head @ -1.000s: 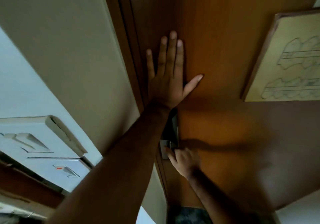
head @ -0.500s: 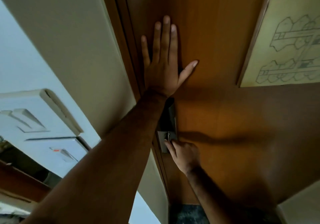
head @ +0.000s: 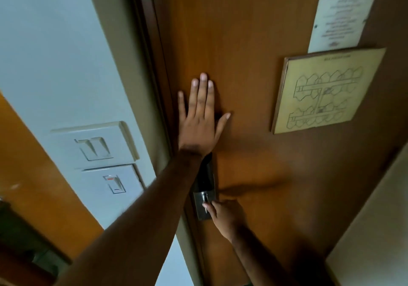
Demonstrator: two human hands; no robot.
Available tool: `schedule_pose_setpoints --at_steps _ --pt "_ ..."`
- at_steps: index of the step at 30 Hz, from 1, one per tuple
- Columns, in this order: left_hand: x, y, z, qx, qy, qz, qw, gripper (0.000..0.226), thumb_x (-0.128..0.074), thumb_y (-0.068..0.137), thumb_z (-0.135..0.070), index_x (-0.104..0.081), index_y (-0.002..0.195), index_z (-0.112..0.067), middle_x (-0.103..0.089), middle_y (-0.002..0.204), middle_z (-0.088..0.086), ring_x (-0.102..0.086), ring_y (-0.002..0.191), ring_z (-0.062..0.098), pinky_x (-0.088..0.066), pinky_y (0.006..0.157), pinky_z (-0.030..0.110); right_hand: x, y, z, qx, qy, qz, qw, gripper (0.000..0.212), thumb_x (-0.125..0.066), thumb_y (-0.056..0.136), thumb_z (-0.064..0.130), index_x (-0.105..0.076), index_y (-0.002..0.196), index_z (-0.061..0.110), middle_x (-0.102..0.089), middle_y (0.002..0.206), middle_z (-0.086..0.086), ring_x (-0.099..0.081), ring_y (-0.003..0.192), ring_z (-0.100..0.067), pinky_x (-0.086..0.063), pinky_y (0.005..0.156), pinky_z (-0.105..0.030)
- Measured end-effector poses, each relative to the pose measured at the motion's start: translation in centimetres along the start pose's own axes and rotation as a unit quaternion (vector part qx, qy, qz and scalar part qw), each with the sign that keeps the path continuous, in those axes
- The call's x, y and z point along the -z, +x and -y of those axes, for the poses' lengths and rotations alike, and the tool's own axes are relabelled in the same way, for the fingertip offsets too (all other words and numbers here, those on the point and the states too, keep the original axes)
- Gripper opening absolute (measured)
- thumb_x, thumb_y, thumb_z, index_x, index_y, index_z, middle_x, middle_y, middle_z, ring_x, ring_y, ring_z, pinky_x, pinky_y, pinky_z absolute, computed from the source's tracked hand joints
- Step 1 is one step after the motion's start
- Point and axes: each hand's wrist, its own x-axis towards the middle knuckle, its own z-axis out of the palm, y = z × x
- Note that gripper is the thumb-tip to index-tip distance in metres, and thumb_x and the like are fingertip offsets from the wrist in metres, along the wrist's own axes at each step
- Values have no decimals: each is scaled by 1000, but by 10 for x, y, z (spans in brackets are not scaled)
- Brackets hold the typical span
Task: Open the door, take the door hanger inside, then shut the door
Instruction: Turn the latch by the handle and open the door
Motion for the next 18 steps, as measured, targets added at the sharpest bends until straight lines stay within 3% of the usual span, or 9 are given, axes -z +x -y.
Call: schedule_pose_setpoints --at_steps 3,6,9,11,13,15,16,18 --pt "37 -26 2 30 -57 28 998 88 -35 107 -66 -9 169 -9 -6 178 11 -3 166 25 -6 135 50 17 -22 9 3 -40 20 999 55 -34 110 59 -72 92 24 -74 86 4 -65 79 -13 -48 77 -32" --pt "71 -60 7 126 -112 62 984 93 -38 107 -66 6 169 -12 15 177 5 12 165 21 -11 133 46 30 -49 18 -6 -61 32 998 52 -32 110 60 -70 103 26 -71 103 2 -60 90 -11 -44 82 -28" --pt "98 -80 3 183 -212 66 958 93 -38 106 -66 5 169 -13 12 178 7 6 166 24 -12 133 40 42 -74 23 -18 -106 63 992 54 -31 109 62 -61 128 21 -62 136 -7 -56 127 -24 -38 115 -40" --pt "118 -88 -2 195 -329 76 921 88 -31 105 -68 17 166 -27 15 178 1 8 166 19 -11 134 42 62 -95 30 -21 -123 75 989 63 -37 107 64 -52 144 16 -53 151 -9 -46 142 -28 -31 123 -43" --pt "133 -94 -7 196 -443 68 872 86 -28 104 -69 21 165 -33 14 178 -5 7 166 13 -11 135 43 97 -114 30 -22 -122 16 992 64 -51 104 58 -53 149 11 -53 155 -13 -50 142 -32 -41 118 -43" --pt "142 -103 -13 251 -516 51 818 89 -29 103 -68 11 169 -25 6 179 -5 1 166 10 -14 135 45 140 -127 27 9 -143 -122 982 59 -65 97 43 -65 139 1 -60 147 -23 -61 133 -42 -53 107 -52" --pt "144 -108 -17 298 -532 52 791 89 -29 102 -68 6 170 -22 1 179 -5 -2 166 9 -15 136 47 164 -128 26 24 -151 -181 972 60 -65 96 40 -65 137 -3 -60 146 -26 -59 133 -45 -54 104 -56" --pt "153 -120 -29 384 -559 75 731 95 -25 96 -79 -1 170 -24 -6 179 -6 -8 165 10 -20 135 51 220 -128 31 55 -192 -237 951 69 -66 99 41 -52 149 -4 -47 157 -25 -43 147 -42 -45 115 -56"
